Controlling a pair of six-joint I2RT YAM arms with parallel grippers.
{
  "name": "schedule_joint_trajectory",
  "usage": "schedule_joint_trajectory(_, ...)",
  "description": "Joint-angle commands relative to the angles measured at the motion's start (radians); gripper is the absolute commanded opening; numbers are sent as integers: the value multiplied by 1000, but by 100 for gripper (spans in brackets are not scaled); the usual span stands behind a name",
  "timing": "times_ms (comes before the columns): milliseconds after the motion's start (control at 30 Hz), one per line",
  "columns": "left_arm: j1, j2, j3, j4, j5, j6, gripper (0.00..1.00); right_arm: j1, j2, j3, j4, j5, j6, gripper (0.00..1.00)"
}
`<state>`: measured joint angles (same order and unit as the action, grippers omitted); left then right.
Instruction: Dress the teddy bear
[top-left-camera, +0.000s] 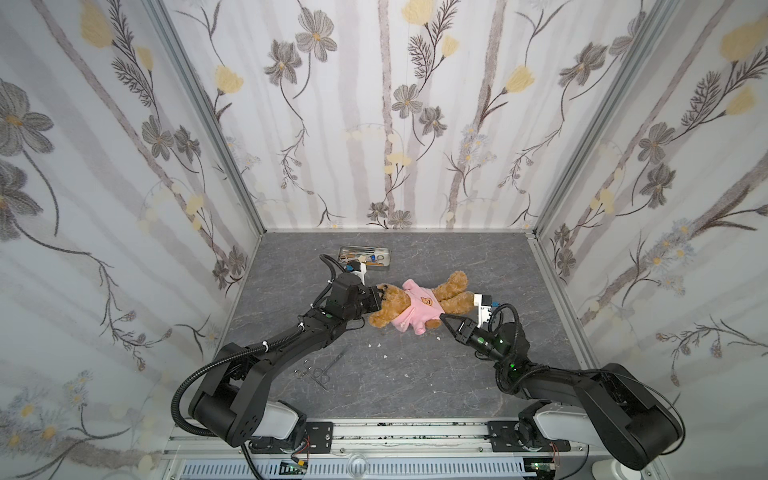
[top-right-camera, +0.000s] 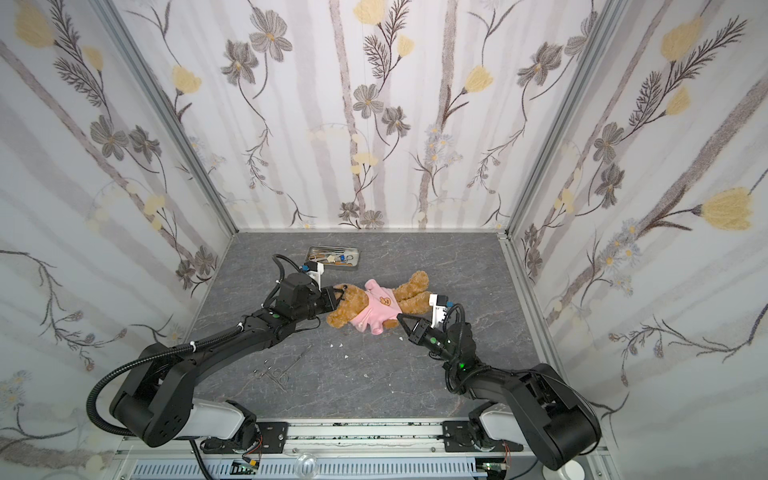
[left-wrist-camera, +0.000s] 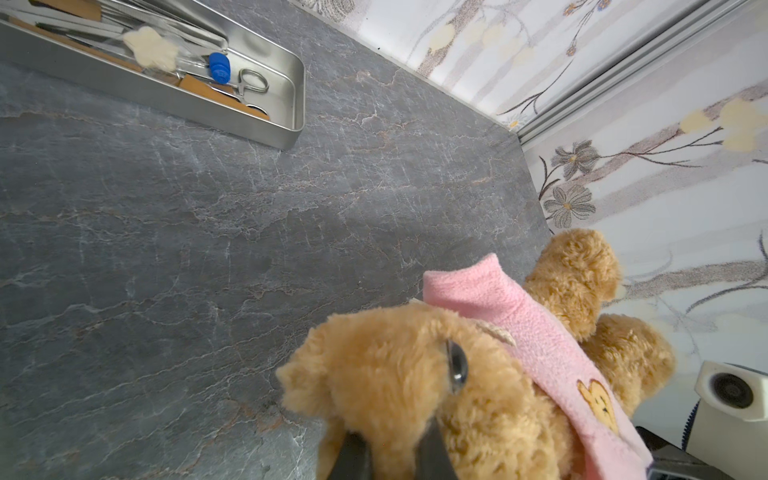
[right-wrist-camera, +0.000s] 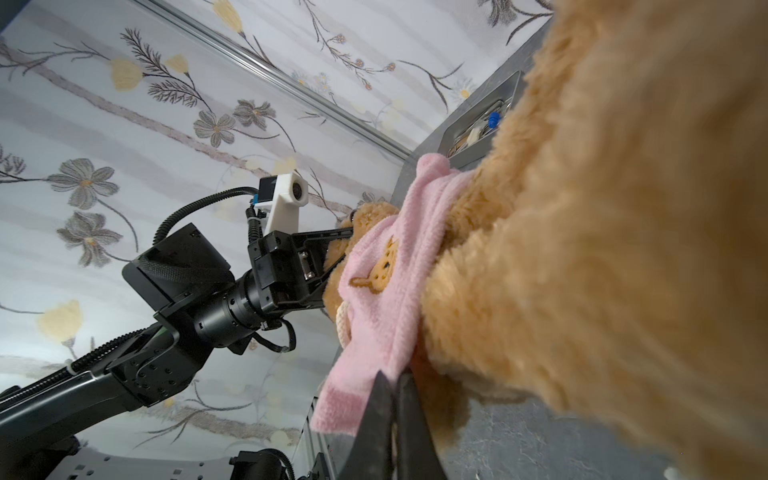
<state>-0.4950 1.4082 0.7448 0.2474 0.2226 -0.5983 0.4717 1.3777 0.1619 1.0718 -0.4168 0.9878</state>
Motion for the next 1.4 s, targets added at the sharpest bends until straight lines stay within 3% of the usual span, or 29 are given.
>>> schedule_joint_trajectory(0,39,-16,5,-2,-85,17,0,-7,-83,41,-257,124,-155,0)
schedule_joint_trajectory(200,45,-3,19,1,-6,10,0,-9,-168,135,-520,182,-289,0)
schedule_joint_trajectory(367,75,-29,-5,-36,-98,-55,0,-13,-200,204,-742,260,-383,0)
schedule_joint_trajectory(667,105,-54,-26,6,-17,-276,0,23,-195,217,-760,306,-468,0)
schedule_joint_trajectory(767,127,-68,-35,3,-15,-342,0,24,-171,236,-815,374,-525,0)
schedule_joint_trajectory(1000,161,-71,-39,42,119,-445,0,-5,-139,260,-870,490,-568,0)
schedule_joint_trajectory(1133,151,-37,-11,49,205,-450,0,-2,-112,291,-810,414,-581,0)
schedule_joint_trajectory(1267,143,-7,6,50,260,-479,0,-1,-32,368,-811,253,-641,0)
schedule_joint_trajectory(1367,129,1,22,44,268,-461,0,-7,-27,397,-828,208,-660,12)
